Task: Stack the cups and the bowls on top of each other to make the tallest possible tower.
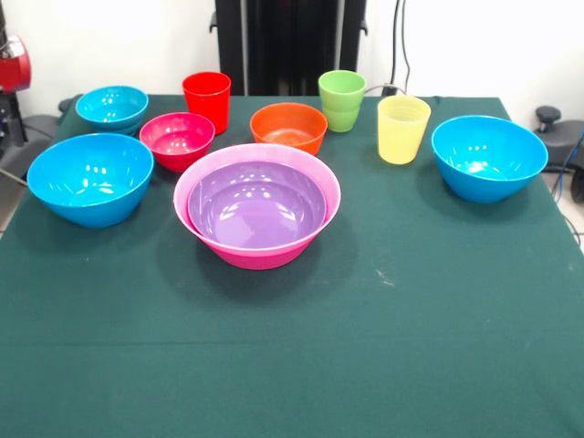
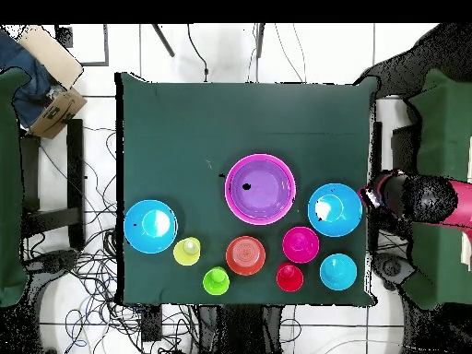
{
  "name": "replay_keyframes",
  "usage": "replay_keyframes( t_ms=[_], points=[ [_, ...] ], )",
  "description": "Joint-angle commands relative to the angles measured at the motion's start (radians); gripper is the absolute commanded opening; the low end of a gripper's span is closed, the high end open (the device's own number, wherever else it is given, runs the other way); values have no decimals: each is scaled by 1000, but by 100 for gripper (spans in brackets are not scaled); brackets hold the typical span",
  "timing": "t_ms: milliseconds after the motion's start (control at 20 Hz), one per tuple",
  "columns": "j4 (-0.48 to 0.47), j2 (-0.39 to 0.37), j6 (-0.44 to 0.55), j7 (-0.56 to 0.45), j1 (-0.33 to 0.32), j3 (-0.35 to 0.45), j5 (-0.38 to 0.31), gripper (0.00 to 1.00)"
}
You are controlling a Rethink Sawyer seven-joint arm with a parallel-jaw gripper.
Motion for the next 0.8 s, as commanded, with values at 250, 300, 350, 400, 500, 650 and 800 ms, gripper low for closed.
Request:
replay_keyframes(
  t_ms=[250, 300, 350, 400, 500, 650, 800],
  points=[
    [41, 30, 4, -59, 47, -50, -27, 100],
    [37, 39, 0, -62, 44, -50, -29, 100],
    [36, 46, -6, -67, 41, -49, -31, 100],
    [37, 52, -11, -68, 37, -48, -31, 100],
    [35, 66, -19, -67, 35, -49, -32, 100],
    [34, 86, -40, -62, 32, -51, -41, 100],
    [32, 110, -60, -55, 31, -52, -46, 100]
  ],
)
